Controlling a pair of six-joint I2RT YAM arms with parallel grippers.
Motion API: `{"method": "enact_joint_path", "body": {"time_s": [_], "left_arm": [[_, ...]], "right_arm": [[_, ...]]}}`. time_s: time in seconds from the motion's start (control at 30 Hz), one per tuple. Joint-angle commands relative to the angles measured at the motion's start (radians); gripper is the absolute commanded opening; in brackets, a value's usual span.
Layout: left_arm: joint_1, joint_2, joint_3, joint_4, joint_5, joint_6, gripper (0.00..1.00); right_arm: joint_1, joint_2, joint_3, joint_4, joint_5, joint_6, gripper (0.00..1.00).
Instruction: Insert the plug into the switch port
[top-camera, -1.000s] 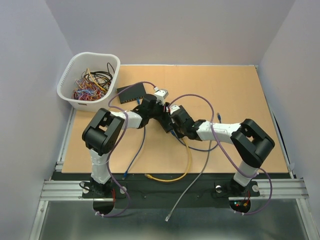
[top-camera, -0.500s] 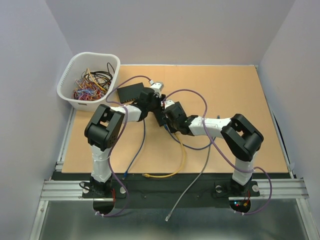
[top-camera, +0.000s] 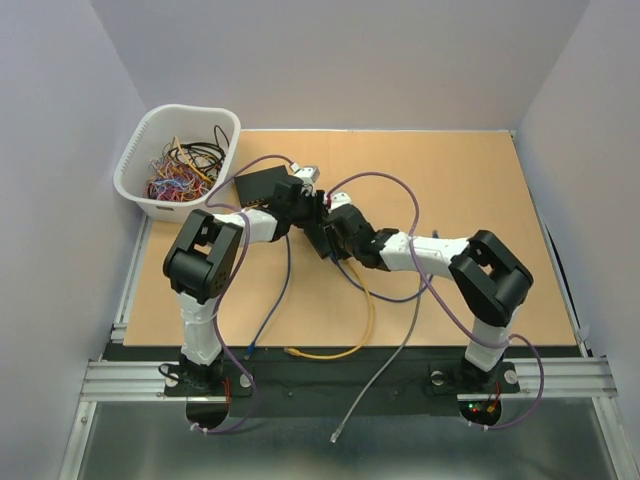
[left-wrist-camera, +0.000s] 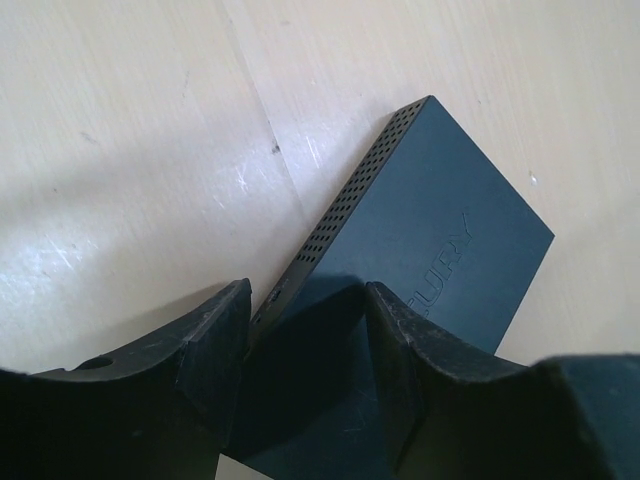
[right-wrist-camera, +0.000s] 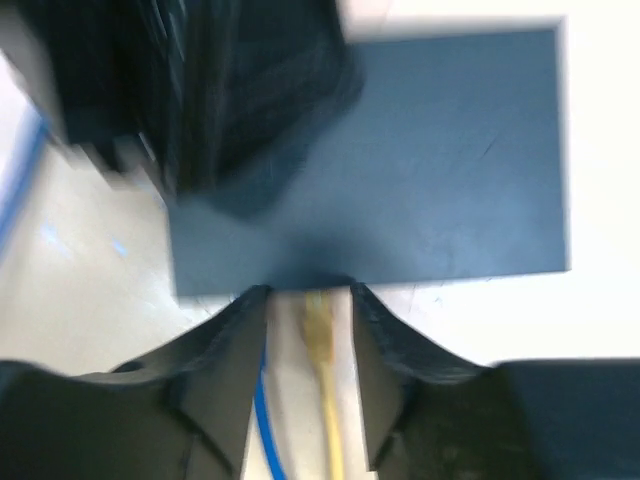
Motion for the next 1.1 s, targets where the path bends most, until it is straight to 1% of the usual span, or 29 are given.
{"method": "enact_joint_path", "body": {"time_s": [0.0, 0.07, 0.13, 0.17, 0.2, 0.23, 0.27, 0.37, 0.4, 0.43, 0.6, 0.83, 0.9, 1.07], "left_arm": [[-0.014, -0.030, -0.005, -0.192, 0.057, -0.038, 0.59], [-0.009, -0.041, -0.002, -0.197, 0.049, -0.036, 0.59], [-0.011, -0.060, -0.003, -0.201, 0.035, -0.035, 0.59], [-0.011, -0.066, -0.009, -0.203, 0.030, -0.035, 0.59], [-0.009, -0.075, -0.012, -0.201, 0.027, -0.032, 0.59], [-0.011, -0.078, -0.017, -0.201, 0.029, -0.030, 0.59], [-0.009, -0.080, -0.018, -0.201, 0.027, -0.029, 0.59], [-0.009, -0.089, -0.023, -0.201, 0.015, -0.027, 0.59], [-0.009, -0.093, -0.026, -0.201, 0.012, -0.027, 0.59], [-0.009, -0.098, -0.031, -0.201, 0.010, -0.026, 0.59], [-0.011, -0.107, -0.034, -0.201, 0.007, -0.022, 0.60], [-0.009, -0.121, -0.038, -0.198, 0.009, -0.024, 0.60], [-0.011, -0.127, -0.040, -0.198, 0.007, -0.026, 0.60], [-0.011, -0.127, -0.041, -0.198, 0.010, -0.023, 0.60]], "right_arm": [[0.008, -0.156, -0.002, 0.072, 0.108, 0.037, 0.48], [0.006, -0.194, 0.000, -0.013, 0.183, 0.047, 0.49], [0.008, -0.239, -0.002, -0.076, 0.255, 0.079, 0.54], [0.006, -0.248, -0.002, -0.153, 0.301, 0.101, 0.56], [0.006, -0.257, 0.000, -0.191, 0.370, 0.142, 0.57], [0.005, -0.267, 0.000, -0.227, 0.395, 0.162, 0.58], [0.000, -0.273, -0.002, -0.304, 0.417, 0.190, 0.58], [-0.026, -0.303, -0.018, -0.455, 0.489, 0.325, 0.58], [-0.039, -0.316, -0.038, -0.495, 0.489, 0.412, 0.58], [-0.072, -0.346, -0.054, -0.541, 0.461, 0.438, 0.57], [-0.145, -0.418, -0.155, -0.578, 0.406, 0.536, 0.55], [-0.233, -0.399, -0.209, -0.603, 0.305, 0.593, 0.49], [-0.245, -0.379, -0.213, -0.603, 0.288, 0.603, 0.47], [-0.261, -0.348, -0.219, -0.601, 0.286, 0.610, 0.46]]}}
